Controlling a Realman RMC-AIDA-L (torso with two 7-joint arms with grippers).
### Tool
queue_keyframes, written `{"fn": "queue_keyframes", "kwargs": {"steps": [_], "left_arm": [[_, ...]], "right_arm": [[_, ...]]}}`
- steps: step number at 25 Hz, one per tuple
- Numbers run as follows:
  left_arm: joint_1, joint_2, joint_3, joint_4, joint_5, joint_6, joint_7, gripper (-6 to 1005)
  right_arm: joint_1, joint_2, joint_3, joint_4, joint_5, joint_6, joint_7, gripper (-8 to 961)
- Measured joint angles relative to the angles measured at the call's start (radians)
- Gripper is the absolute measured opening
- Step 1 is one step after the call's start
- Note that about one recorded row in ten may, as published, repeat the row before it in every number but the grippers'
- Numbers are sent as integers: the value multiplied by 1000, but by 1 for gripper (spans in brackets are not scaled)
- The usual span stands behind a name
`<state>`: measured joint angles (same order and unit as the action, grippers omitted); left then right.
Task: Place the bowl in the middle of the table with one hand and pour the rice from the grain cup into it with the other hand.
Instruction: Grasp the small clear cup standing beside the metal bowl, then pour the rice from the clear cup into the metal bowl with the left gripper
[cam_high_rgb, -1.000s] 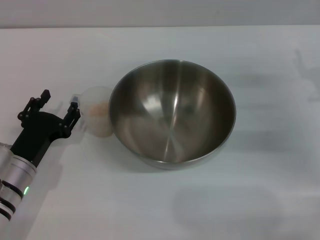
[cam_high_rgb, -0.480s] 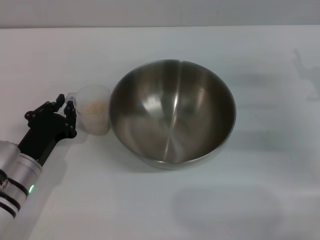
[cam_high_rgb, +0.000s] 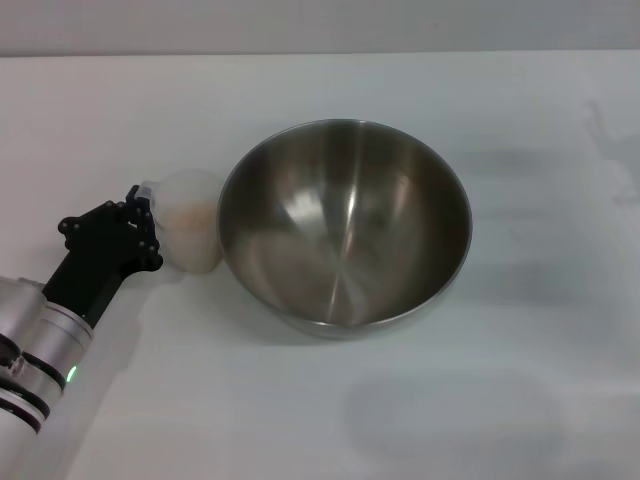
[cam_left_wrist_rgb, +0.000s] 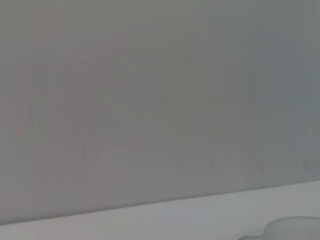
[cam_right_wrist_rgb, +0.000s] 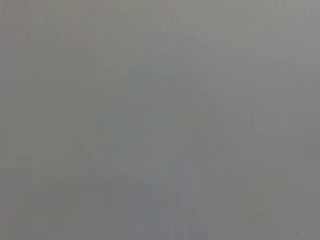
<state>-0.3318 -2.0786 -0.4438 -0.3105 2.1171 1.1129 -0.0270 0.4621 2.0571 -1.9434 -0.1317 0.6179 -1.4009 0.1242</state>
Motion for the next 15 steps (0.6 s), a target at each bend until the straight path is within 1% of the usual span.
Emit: {"fn": "queue_keyframes", "kwargs": {"steps": [4, 5, 6, 8, 9, 11, 13, 14, 15], "left_arm": [[4, 0, 1, -5, 0, 34, 1, 23], [6, 0, 1, -8, -1, 68, 12, 22], [7, 0, 0, -11, -2, 110, 43, 21], [7, 0, -1, -11, -2, 130, 62, 23], [7, 0, -4, -13, -5, 176, 110, 25], [1, 0, -6, -14, -5, 229, 169, 27], [1, 0, -6, -14, -5, 229, 169, 30], [-11, 0, -6, -14, -3, 264, 224, 31], [-11, 0, -6, -14, -3, 264, 224, 32]], "right_arm": [[0, 0, 0, 0, 0, -1, 0, 791], [0, 0, 0, 0, 0, -1, 0, 791], [0, 0, 0, 0, 0, -1, 0, 791], [0, 0, 0, 0, 0, -1, 0, 791], [1, 0, 0, 0, 0, -1, 0, 791], [2, -1, 0, 1, 0, -1, 0, 792], [4, -3, 0, 2, 0, -1, 0, 792], [6, -3, 0, 2, 0, -1, 0, 792], [7, -4, 0, 1, 0, -1, 0, 792]]}}
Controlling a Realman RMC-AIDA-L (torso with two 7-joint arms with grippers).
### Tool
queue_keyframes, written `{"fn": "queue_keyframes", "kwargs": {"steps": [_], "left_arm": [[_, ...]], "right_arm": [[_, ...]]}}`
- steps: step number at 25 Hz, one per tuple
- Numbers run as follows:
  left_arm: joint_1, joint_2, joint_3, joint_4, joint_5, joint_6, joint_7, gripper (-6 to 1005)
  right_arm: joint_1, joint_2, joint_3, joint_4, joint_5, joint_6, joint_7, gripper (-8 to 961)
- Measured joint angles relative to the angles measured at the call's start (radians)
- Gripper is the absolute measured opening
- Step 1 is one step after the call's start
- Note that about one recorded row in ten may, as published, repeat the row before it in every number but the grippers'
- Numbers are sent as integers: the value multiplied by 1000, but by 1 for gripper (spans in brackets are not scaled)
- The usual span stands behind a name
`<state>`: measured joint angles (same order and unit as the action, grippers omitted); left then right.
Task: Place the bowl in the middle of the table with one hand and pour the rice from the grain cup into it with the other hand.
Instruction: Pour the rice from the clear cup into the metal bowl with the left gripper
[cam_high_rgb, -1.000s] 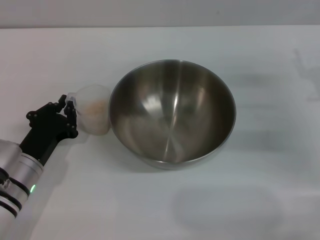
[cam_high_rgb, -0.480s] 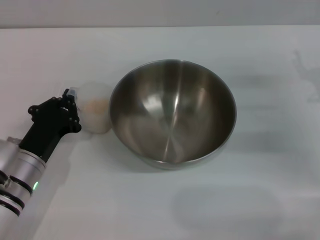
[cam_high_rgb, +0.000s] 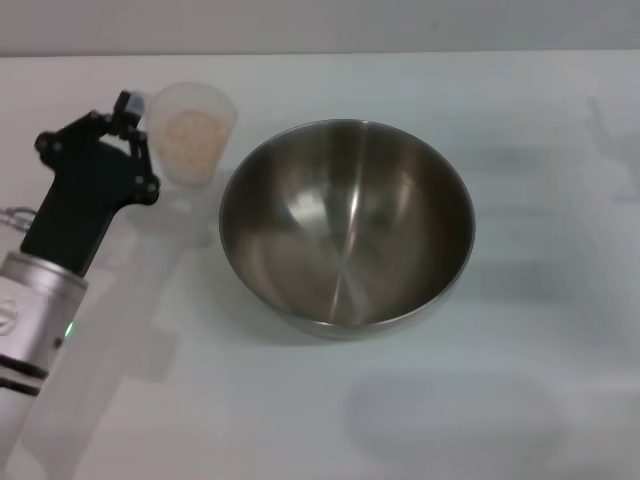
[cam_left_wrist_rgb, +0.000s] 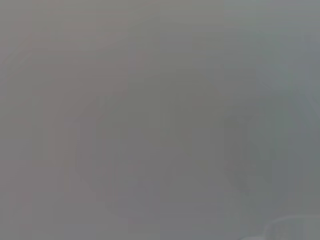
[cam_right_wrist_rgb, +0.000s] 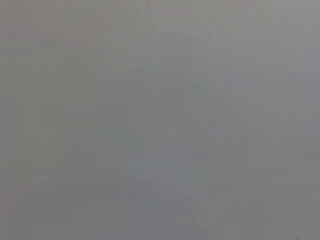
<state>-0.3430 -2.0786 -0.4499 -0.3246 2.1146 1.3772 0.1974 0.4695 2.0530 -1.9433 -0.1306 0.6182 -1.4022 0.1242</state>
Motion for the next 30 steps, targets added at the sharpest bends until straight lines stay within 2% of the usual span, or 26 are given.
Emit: {"fn": "queue_keyframes", "kwargs": {"steps": [2, 4, 5, 7, 9, 10, 12, 14, 16, 21, 22, 23, 30], "left_arm": [[-47, 0, 14, -2, 5, 45, 184, 34], [-63, 0, 22, -5, 6, 49, 244, 37], [-83, -1, 34, -18, 12, 49, 341, 38], [-94, -1, 40, -36, 22, 48, 431, 41], [-94, -1, 40, -36, 22, 48, 431, 43], [-104, -1, 43, -66, 49, 46, 575, 44], [-112, -1, 44, -91, 99, 43, 744, 47], [-112, -1, 44, -91, 99, 43, 744, 49], [-116, -2, 45, -103, 165, 44, 945, 52], [-118, -1, 44, -116, 214, 42, 1167, 58], [-120, -2, 44, -117, 230, 40, 1259, 59], [-120, -2, 44, -117, 230, 40, 1259, 60], [-122, -1, 47, -118, 274, 37, 1539, 69]], "right_arm": [[2, 0, 0, -3, 0, 0, -2, 792], [3, -1, 2, -6, 0, 0, -14, 792], [3, -1, 3, -8, 0, 0, -21, 792], [4, -1, 5, -9, 0, 0, -31, 792], [4, -1, 6, -9, 1, 0, -40, 792], [4, -1, 7, -10, 1, 0, -44, 792], [4, -1, 15, -11, 1, 0, -48, 792], [5, -1, 19, -11, 1, 0, -48, 792], [5, -1, 23, -11, 1, 0, -48, 792], [5, -1, 23, -10, 1, 0, -48, 792], [5, -2, 24, -10, 1, 0, -48, 792], [5, -2, 24, -10, 1, 0, -49, 792], [4, -2, 25, -11, 2, -7, -50, 792]]}}
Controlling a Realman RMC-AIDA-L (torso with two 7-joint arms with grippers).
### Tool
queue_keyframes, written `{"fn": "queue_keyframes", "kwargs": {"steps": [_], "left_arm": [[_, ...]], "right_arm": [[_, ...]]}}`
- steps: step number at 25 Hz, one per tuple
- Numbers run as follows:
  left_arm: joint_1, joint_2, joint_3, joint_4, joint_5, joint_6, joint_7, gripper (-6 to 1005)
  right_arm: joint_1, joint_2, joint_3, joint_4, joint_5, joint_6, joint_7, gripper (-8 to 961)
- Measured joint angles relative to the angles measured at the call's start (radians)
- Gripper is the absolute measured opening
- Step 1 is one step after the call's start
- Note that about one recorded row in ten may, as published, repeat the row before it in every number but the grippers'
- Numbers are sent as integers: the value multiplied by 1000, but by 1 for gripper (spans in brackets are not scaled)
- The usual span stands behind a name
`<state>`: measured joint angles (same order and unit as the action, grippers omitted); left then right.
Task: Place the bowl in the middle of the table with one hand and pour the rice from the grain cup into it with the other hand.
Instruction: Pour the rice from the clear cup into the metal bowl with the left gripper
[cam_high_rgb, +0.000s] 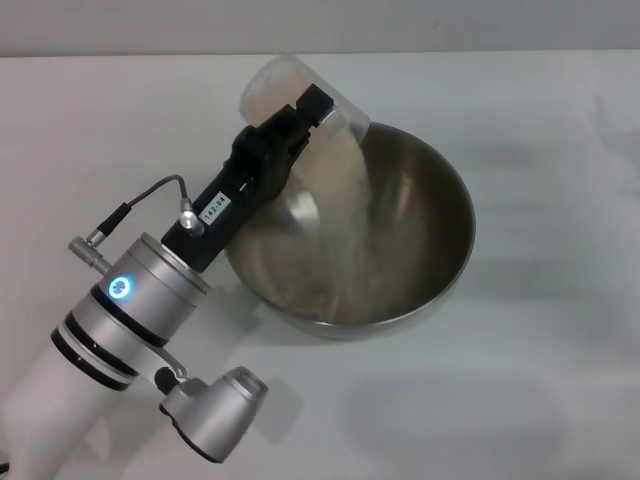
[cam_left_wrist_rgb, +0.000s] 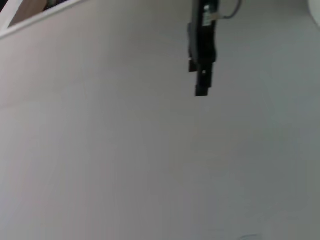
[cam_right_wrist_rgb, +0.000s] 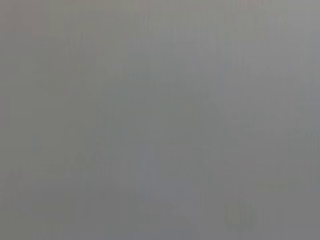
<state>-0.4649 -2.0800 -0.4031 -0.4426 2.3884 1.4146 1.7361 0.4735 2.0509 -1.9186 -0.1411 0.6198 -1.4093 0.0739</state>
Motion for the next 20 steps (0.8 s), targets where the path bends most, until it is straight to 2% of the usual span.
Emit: {"fn": "queue_keyframes", "kwargs": {"steps": [4, 13, 20], "left_arm": [[-1, 0, 5, -7, 3, -18, 147, 74], [-5, 0, 6, -8, 3, -21, 331, 85], [-1, 1, 6, -4, 27, -15, 337, 93]], "right_arm": [[-2, 0, 0, 0, 0, -2, 0, 792], [-4, 0, 0, 0, 0, -4, 0, 791], [-4, 0, 0, 1, 0, -5, -3, 791]]}}
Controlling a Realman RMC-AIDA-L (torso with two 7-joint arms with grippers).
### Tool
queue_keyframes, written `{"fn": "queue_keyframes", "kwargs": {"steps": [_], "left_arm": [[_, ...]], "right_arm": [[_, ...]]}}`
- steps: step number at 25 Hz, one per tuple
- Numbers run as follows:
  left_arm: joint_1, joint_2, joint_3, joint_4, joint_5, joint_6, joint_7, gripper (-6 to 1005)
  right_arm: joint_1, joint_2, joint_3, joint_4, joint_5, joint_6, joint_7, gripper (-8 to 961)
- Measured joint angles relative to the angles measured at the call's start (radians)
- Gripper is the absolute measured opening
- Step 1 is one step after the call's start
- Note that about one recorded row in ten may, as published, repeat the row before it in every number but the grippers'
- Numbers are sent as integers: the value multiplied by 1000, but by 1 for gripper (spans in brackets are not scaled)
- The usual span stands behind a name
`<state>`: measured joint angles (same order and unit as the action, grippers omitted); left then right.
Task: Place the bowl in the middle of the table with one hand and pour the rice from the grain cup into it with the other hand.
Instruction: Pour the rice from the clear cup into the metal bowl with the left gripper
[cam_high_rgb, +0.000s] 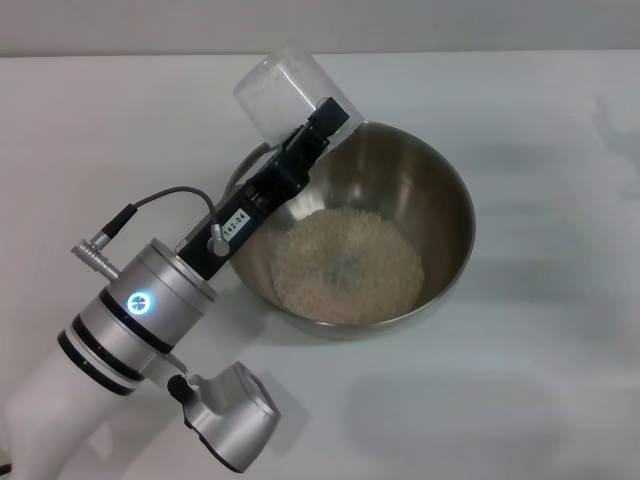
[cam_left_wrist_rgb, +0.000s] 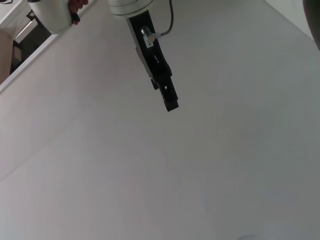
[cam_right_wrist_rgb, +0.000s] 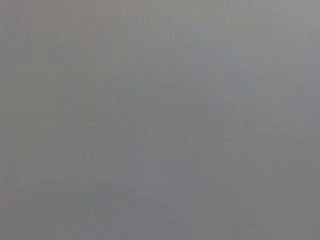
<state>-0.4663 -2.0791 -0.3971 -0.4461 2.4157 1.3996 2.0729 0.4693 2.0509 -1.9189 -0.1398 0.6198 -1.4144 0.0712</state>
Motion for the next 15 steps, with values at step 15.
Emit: {"fn": "queue_keyframes", "kwargs": {"steps": [15], "left_arm": [[38, 0, -83, -73, -9, -10, -421, 111]], "right_arm": [[3, 2, 0, -9, 0, -2, -20, 791]]}}
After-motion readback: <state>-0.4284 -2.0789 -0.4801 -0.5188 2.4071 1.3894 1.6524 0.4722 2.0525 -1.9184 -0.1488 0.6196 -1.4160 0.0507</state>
